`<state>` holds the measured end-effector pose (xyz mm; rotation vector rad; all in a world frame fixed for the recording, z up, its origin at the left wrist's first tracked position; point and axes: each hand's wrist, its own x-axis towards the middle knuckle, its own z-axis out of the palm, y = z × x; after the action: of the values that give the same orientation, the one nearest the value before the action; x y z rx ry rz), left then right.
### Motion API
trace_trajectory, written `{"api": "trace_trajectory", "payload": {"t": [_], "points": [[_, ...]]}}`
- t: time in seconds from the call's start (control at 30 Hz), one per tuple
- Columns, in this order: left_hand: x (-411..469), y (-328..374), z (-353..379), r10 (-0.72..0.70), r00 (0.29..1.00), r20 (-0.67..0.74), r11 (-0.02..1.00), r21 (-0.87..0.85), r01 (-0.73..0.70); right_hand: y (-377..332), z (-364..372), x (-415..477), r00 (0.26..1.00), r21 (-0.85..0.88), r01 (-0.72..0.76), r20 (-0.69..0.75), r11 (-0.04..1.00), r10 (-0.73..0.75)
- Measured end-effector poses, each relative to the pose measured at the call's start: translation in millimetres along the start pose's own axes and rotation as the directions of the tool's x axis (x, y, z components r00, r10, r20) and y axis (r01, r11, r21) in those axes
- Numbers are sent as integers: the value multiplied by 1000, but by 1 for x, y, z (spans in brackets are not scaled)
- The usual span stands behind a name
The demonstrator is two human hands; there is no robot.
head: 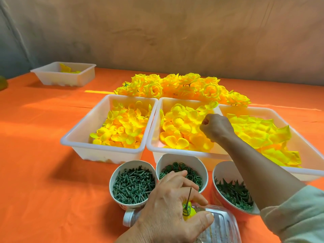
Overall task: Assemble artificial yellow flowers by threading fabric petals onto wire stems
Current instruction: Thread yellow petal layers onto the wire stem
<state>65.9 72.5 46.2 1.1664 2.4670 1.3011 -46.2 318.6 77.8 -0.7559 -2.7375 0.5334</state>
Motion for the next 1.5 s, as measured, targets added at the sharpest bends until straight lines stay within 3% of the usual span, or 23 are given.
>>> {"api": "trace_trajectory", "payload": {"t": [0.1, 0.3, 0.47, 0.73, 1.0, 1.13, 1.27, 1.37, 1.5], "points": [[0, -1, 1, 13, 1000, -12, 1000, -11, -13, 2, -11, -4, 997, 326, -75, 3, 942, 79], [0, 0, 1, 3, 1000, -23, 1000, -15, -3, 9, -27, -13, 986, 558, -114, -38, 822, 162], [-1, 2, 2, -12, 1000, -28, 1000, -23, 12, 9, -28, -24, 980, 775, -150, 35, 614, 195], [-2, 3, 2, -20, 1000, -16, 1000, -20, 20, 4, -30, -40, 979, 784, -142, 22, 605, 201], [-1, 5, -1, -16, 1000, -12, 998, -59, 16, 0, -33, -46, 964, 873, -251, 184, 418, 194], [-2, 1, -8, -4, 999, 35, 984, -179, 11, -3, -36, -50, 968, 877, -236, 176, 418, 177], [0, -2, -21, -35, 998, 57, 880, -471, 58, -7, -43, -56, 976, 889, -207, 159, 408, 149], [3, -3, -32, -118, 993, 10, 699, -710, 90, -10, -48, -64, 980, 915, -200, 181, 349, 85], [9, -2, -51, -271, 958, -95, 571, -817, 81, -19, -57, -86, 994, 966, -96, 106, 241, -31]]}}
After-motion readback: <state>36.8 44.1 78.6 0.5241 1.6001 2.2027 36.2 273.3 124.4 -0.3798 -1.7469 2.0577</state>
